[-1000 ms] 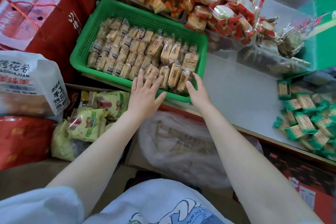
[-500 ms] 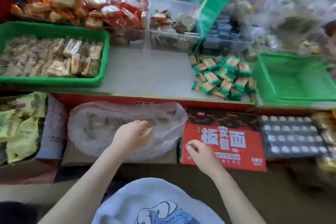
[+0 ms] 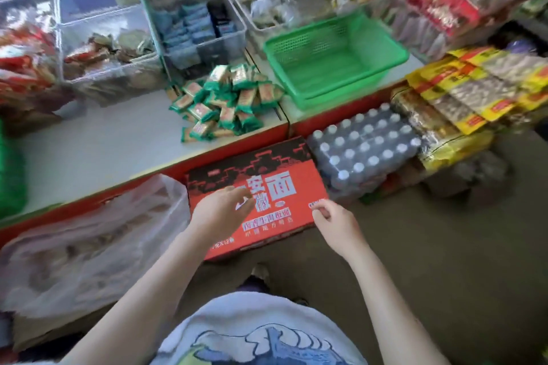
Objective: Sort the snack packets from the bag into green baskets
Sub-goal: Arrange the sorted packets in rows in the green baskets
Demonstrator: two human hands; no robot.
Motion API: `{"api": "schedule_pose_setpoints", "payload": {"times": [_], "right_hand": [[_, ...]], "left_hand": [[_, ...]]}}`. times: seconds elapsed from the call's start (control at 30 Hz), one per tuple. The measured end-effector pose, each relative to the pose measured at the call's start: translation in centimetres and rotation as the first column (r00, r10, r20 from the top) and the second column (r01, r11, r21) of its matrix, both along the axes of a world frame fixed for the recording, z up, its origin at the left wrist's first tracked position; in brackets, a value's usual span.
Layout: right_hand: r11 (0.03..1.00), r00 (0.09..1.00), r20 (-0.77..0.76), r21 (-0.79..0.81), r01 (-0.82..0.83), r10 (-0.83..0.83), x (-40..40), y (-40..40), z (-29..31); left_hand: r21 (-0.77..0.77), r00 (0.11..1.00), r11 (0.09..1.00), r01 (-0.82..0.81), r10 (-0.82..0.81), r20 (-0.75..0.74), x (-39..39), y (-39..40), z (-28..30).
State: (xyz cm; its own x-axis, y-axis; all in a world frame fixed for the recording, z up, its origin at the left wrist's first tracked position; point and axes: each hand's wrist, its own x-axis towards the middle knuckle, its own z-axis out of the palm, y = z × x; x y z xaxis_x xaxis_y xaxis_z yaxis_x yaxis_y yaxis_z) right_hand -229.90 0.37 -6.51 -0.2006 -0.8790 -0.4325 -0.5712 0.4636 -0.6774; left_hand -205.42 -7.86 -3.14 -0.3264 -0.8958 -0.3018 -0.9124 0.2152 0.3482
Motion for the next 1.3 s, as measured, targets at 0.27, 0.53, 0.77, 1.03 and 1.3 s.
{"api": "schedule_pose_setpoints", "payload": {"times": [0.27,0.53,0.77,1.03,1.3], "right_hand": [[0.99,0.986,-0.091,0.01,-0.138,0.138,-4.2,-9.4,1.0],[0.979,0.967,-0.148,0.032,-0.203,0.205,-5.1,-22.6,2.0],[0.953,0.955,-0.011,0.07,-0.295,0.296,-0.2,-33.6,-1.5],[0.953,0.965,0.155,0.252,0.167,-0.21,3.3,-42.9,-7.4],[0.896,0.863,0.318,0.342,0.282,-0.393,2.6,-39.3,-7.8]], "left_hand": [[-0.025,0.995,1.0,-0.016,0.014,-0.099,-5.0,-7.8,-3.5],[-0.133,0.977,0.982,-0.136,0.111,-0.18,-5.5,-18.9,-6.3],[-0.028,0.954,0.956,-0.293,0.289,-0.083,-5.0,-25.3,-9.3],[0.068,0.914,0.919,-0.389,0.395,-0.096,-5.4,-28.0,-11.1],[0.048,0.801,0.846,-0.531,0.52,-0.296,-5.6,-27.2,-10.2]]}}
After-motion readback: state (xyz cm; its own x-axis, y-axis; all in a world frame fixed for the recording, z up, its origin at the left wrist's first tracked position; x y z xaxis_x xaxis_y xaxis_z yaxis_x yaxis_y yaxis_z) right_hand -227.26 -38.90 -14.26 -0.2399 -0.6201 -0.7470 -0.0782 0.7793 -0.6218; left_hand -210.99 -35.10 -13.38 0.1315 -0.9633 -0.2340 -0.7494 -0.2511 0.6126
